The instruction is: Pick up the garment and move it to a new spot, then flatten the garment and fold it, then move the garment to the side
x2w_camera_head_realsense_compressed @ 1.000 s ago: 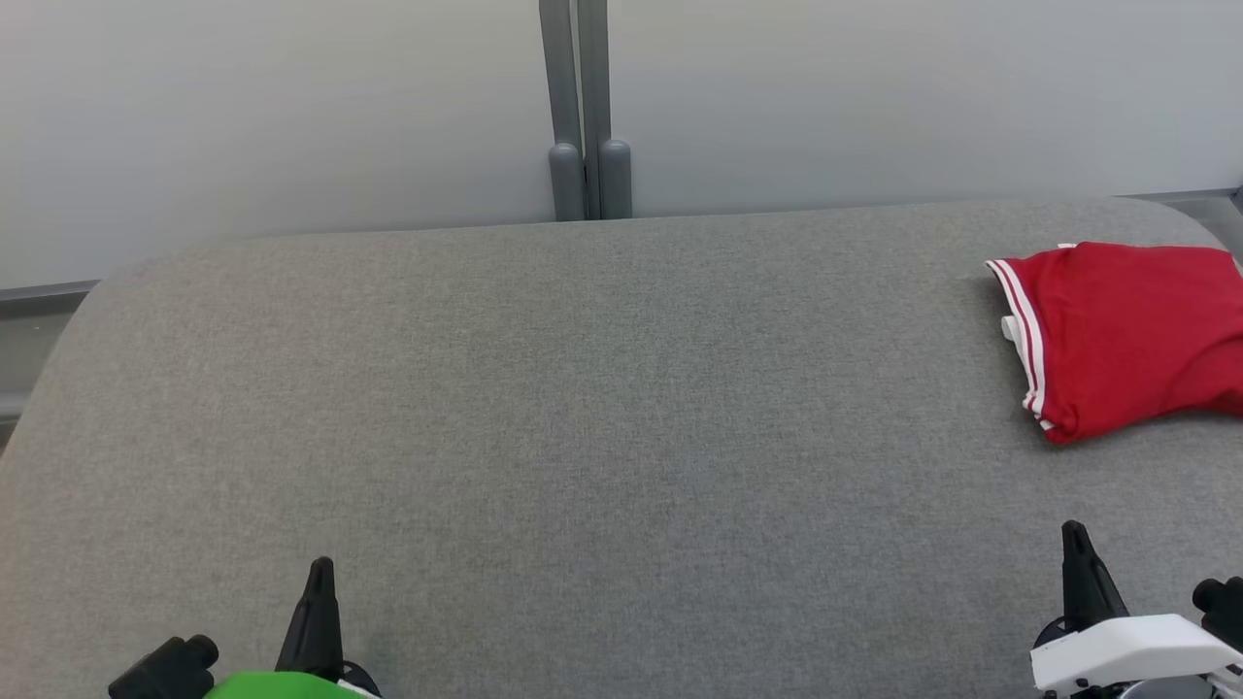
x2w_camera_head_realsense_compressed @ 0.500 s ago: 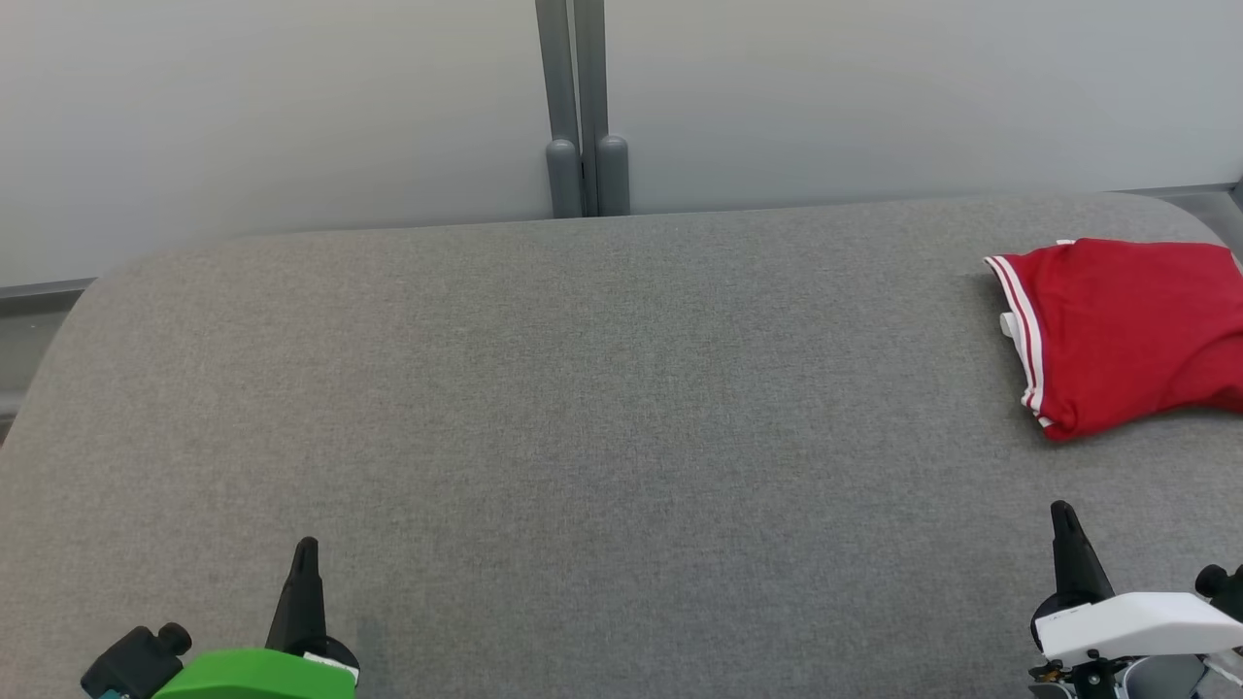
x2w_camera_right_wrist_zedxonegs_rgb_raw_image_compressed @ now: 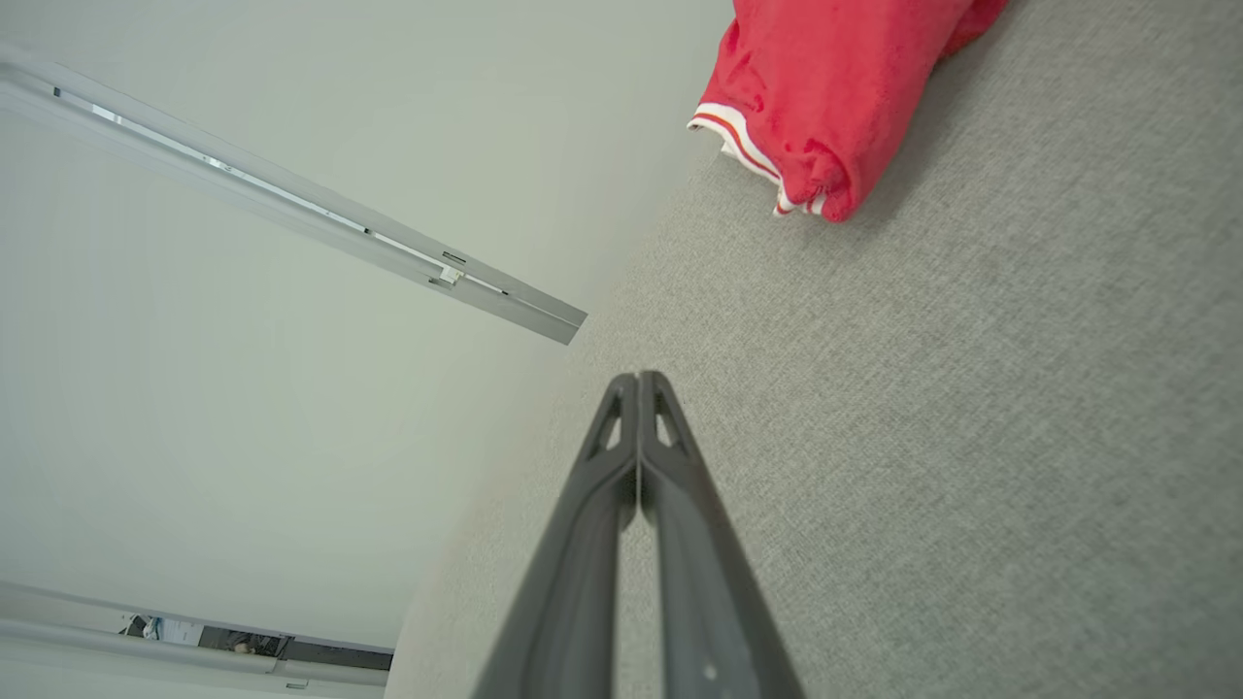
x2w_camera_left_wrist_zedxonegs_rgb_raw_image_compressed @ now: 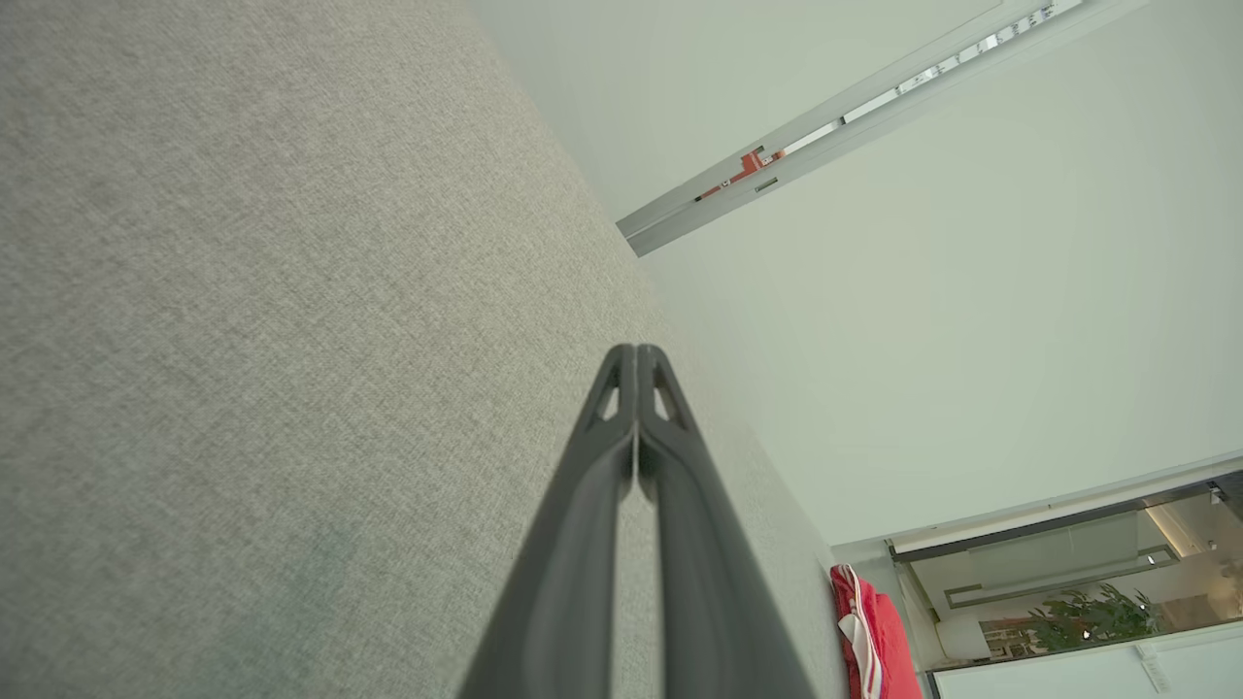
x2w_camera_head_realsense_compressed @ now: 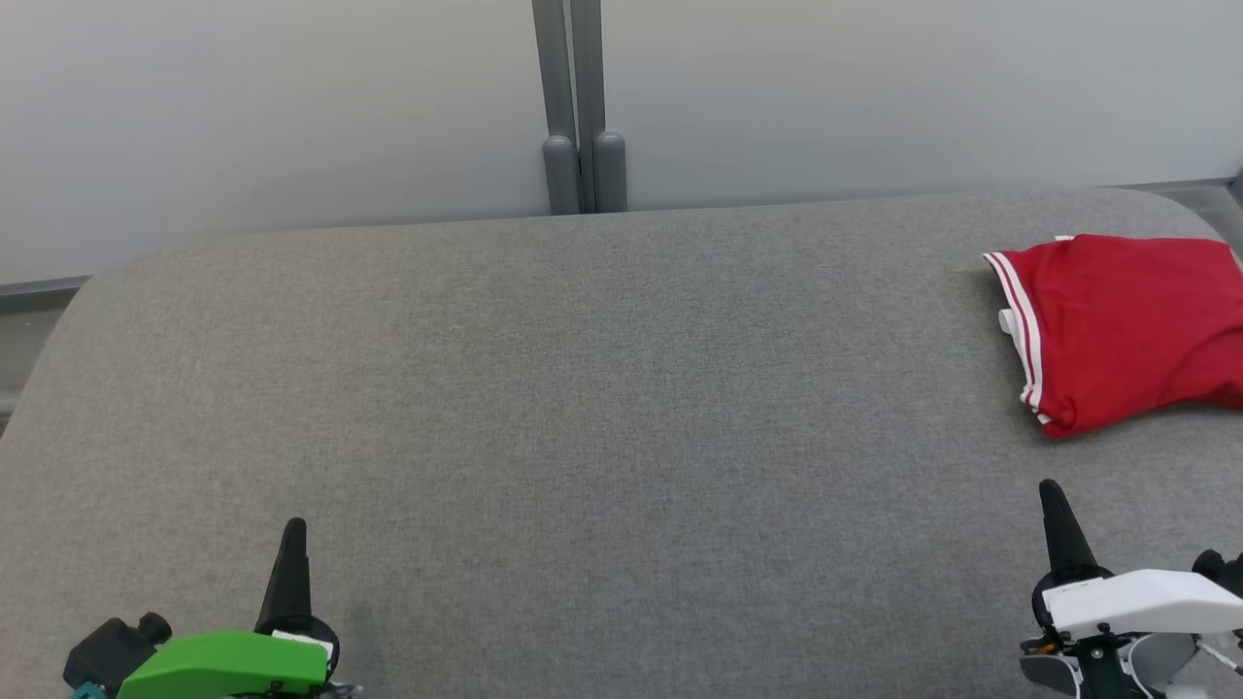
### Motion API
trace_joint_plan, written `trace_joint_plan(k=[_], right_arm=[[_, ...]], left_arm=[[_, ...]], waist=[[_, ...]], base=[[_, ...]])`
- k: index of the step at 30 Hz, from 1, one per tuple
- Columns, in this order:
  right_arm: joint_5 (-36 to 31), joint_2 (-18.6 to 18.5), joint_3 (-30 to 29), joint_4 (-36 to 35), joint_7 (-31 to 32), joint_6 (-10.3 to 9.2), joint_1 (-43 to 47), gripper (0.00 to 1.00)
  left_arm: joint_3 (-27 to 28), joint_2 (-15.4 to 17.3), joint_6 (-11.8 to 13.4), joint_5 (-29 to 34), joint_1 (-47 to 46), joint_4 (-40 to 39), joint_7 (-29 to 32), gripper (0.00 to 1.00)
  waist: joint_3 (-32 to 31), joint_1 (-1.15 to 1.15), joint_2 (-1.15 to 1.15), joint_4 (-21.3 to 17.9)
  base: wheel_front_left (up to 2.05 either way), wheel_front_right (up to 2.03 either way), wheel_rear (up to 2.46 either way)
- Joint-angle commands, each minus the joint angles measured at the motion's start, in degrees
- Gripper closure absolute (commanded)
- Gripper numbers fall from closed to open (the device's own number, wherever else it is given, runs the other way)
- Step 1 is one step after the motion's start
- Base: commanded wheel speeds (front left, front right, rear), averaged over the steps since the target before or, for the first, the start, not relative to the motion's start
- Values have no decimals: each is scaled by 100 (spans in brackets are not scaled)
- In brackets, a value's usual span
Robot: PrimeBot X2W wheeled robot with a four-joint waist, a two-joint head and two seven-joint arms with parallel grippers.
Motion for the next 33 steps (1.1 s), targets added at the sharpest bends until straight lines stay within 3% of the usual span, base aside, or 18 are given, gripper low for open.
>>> trace_joint_plan(k=[1, 33], right_arm=[[184, -40, 12, -47, 48, -2, -122, 100], [2031, -61, 121, -12, 487, -2, -421, 100]], left_arm=[[38, 51, -19, -152, -167, -72, 32, 100], [286, 51, -47, -1721, -469, -87, 478, 100]], waist=[[3, 0, 0, -2], [68, 0, 0, -46]], base=[[0, 0, 0], [0, 0, 0]])
